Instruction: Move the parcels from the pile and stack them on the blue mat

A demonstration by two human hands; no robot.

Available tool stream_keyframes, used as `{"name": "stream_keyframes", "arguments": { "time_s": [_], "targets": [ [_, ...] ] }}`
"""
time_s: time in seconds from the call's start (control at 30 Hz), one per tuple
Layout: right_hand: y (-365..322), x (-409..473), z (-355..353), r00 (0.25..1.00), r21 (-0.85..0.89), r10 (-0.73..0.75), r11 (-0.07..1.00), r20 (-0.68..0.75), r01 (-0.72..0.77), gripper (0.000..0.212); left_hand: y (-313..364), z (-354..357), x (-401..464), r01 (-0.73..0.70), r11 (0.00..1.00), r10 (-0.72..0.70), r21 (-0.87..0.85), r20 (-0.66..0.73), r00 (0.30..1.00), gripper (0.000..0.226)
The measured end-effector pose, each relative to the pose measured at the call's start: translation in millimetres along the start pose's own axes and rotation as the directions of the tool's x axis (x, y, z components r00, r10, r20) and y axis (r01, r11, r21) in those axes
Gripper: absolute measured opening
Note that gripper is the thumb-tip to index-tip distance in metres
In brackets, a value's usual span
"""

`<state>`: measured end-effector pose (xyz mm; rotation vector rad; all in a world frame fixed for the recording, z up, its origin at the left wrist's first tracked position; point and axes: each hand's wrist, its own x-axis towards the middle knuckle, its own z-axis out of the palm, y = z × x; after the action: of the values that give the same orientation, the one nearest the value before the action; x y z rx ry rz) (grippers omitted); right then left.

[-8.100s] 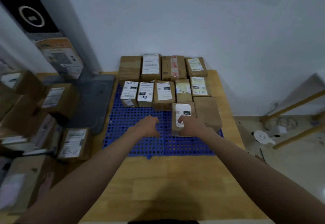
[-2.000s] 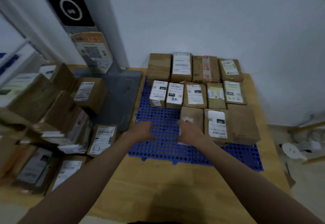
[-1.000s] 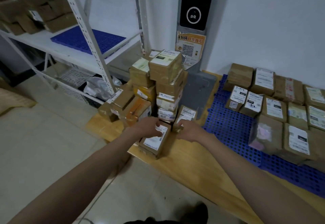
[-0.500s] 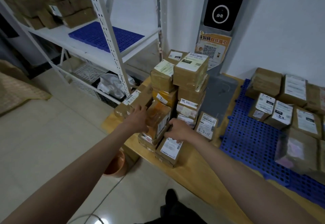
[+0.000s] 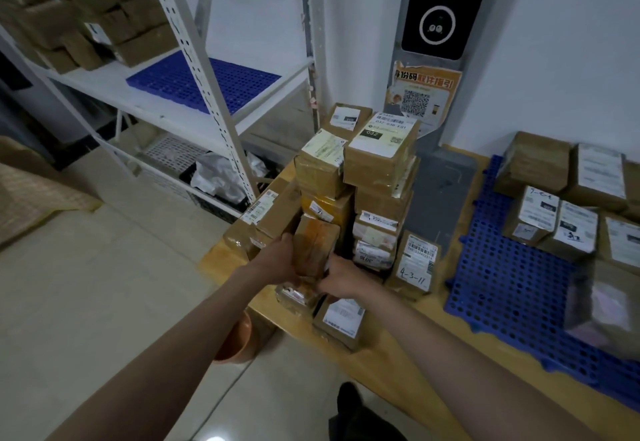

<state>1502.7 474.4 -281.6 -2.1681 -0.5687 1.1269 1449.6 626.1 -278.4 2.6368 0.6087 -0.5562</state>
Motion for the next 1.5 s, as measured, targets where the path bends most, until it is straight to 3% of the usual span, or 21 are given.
{"name": "stream_keyframes", "arguments": {
  "time_s": [0.13, 0.27, 0.4, 0.5, 0.8, 1.07, 1.2, 1.5],
  "targets": [
    [4, -24, 0, 1.000, 0.058, 0.011, 0.998, -0.020, -0.010, 0.065, 11, -3, -17, -0.032, 0.999, 0.032, -0.023, -0.010, 0.999, 0.084],
    [16, -57, 2, 0.999, 0.064, -0.002, 0.998, -0.047, 0.005, 0.055, 28, 1, -42, -0.066, 0.997, 0.067, -0.041, 0.010, 0.998, 0.081],
    [36, -97, 3, 0.993, 0.072, -0.005, 0.997, -0.117, 0.014, 0.055, 55, 11, -67, -0.134, 0.990, 0.136, -0.042, 0.049, 0.990, 0.092],
    [54, -126, -2, 0.988, 0.018, 0.002, 1.000, -0.156, 0.001, 0.056, 80, 22, -80, -0.227, 0.974, 0.227, -0.007, 0.081, 0.971, 0.080],
    [123, -194, -30, 0.951, 0.168, 0.184, 0.975, -0.248, -0.145, 0.054, 170, 61, -92, -0.468, 0.883, 0.461, 0.021, 0.142, 0.876, 0.057],
    [187, -220, -67, 0.902, 0.234, 0.251, 0.956, -0.351, -0.175, 0.051, 253, 93, -80, -0.546, 0.834, 0.527, 0.077, 0.182, 0.830, 0.041],
    [224, -227, -95, 0.886, 0.270, 0.277, 0.945, -0.372, -0.182, 0.052, 298, 110, -68, -0.578, 0.814, 0.559, 0.061, 0.185, 0.808, 0.054],
    [298, -220, -159, 0.877, 0.266, 0.292, 0.943, -0.382, -0.199, 0.048, 382, 140, -31, -0.441, 0.893, 0.414, 0.087, 0.224, 0.882, 0.076]
  ]
}}
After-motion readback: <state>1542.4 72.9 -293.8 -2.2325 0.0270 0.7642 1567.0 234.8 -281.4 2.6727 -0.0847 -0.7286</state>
